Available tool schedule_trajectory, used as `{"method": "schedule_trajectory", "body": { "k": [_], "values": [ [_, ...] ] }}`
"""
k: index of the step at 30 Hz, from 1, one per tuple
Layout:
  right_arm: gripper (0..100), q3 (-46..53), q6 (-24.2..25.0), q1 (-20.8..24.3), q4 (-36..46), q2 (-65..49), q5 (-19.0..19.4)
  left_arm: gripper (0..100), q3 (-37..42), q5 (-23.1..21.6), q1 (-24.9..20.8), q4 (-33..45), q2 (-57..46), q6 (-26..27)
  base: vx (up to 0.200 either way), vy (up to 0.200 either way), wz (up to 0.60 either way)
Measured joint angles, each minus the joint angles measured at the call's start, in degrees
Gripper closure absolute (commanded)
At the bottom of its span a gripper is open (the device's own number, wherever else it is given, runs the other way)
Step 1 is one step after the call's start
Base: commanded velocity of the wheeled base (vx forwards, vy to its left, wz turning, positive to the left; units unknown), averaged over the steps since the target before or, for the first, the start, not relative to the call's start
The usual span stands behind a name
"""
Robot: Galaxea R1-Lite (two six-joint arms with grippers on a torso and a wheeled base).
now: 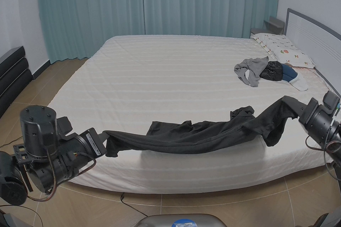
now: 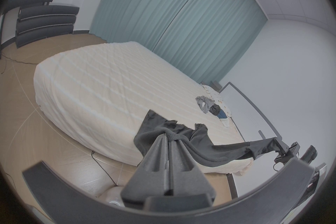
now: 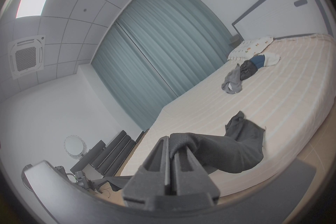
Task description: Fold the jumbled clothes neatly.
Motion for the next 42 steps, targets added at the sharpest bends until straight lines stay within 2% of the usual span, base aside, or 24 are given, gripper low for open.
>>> {"method": "schedule_trajectory", "body": {
  "k": [3, 9, 17, 20, 25, 37, 42],
  "values": [
    [100, -5.73, -0.79, -0.05, 8.51, -5.58, -0.45, 100, -3.72, 0.2, -0.09, 5.22, -3.54, 1.21, 0.0, 0.0, 0.0],
    [100, -19.41, -1.37, -0.74, 18.75, -10.63, -0.39, 100, -13.64, 0.22, 0.0, 13.65, -7.06, 2.61, 0.0, 0.0, 0.0],
    [100, -36.88, -1.4, -8.07, 24.33, -5.97, 1.94, 100, -28.39, -0.26, 1.72, 19.52, -5.85, 3.57, 0.0, 0.0, 0.0],
    [100, -39.47, -1.26, -10.25, 23.27, -1.27, 2.54, 100, -31.95, -1.21, 2.82, 20.11, -2.97, 3.67, 0.2, 0.0, 0.0],
    [100, -42.25, -1.15, -12.65, 16.65, 7.91, 3.06, 100, -37.22, -4.44, 5.51, 20.53, 4.3, 3.73, 0.2, 0.0, 0.0],
    [100, -47.74, -0.96, -15.73, 9.69, 23.71, 3.66, 100, -47.49, -9.17, 12.0, 15.81, 21.8, 3.67, 0.2, 0.0, 0.0],
    [100, -49.07, -0.96, -16.42, 3.95, 29.31, 3.79, 100, -53.5, -9.86, 13.75, 14.93, 28.57, 3.67, 0.2, 0.0, 0.0]
  ]
}}
